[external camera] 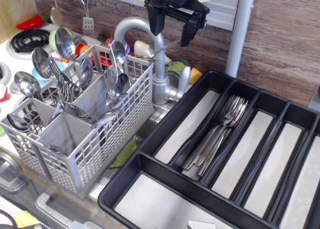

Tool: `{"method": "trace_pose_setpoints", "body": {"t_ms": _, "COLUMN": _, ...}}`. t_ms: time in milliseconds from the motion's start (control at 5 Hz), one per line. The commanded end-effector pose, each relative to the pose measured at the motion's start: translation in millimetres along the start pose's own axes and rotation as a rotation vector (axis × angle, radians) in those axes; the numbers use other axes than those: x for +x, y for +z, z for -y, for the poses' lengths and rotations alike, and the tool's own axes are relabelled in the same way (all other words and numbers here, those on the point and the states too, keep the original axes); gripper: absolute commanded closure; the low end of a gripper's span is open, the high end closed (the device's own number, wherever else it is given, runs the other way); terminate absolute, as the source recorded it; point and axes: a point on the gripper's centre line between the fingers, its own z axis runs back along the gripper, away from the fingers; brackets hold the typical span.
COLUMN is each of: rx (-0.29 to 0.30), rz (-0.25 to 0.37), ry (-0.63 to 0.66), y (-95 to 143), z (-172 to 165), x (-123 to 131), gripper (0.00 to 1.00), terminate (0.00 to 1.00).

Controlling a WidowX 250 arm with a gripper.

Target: Put fork from basket to tray

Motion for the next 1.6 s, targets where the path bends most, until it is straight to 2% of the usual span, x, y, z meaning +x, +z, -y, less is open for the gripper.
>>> {"method": "trace_pose_setpoints", "body": {"t_ms": 0, "rx": 0.000, "rz": 0.000, "ry": 0.000, "y": 0, "z": 0, "x": 0, "gripper": 0.00, "terminate": 0.00}}
{"method": "trace_pose_setpoints", "body": {"t_ms": 200, "rx": 0.070, "rz": 0.034, "ry": -0.033, "y": 2, "z": 3, "x": -2, "gripper": 0.00, "terminate": 0.00}}
{"method": "trace_pose_setpoints", "body": {"t_ms": 600, "rx": 0.269, "rz": 0.213, "ry": -0.054, "y": -9, "z": 0, "x": 4, "gripper": 0.00, "terminate": 0.00}}
{"method": "trace_pose_setpoints", "body": {"t_ms": 1000, "rx": 0.274, "rz": 0.246, "ry": -0.066, "y": -12, "z": -8, "x": 24, "gripper": 0.00, "terminate": 0.00}}
{"method": "trace_pose_setpoints", "body": {"t_ms": 1200, "rx": 0.275, "rz": 0.258, "ry": -0.071, "y": -11, "z": -11, "x": 28, "gripper": 1.00, "terminate": 0.00}}
{"method": "trace_pose_setpoints", "body": {"t_ms": 1400, "rx": 0.279, "rz": 0.242, "ry": -0.054, "y": -10, "z": -11, "x": 22, "gripper": 1.00, "terminate": 0.00}}
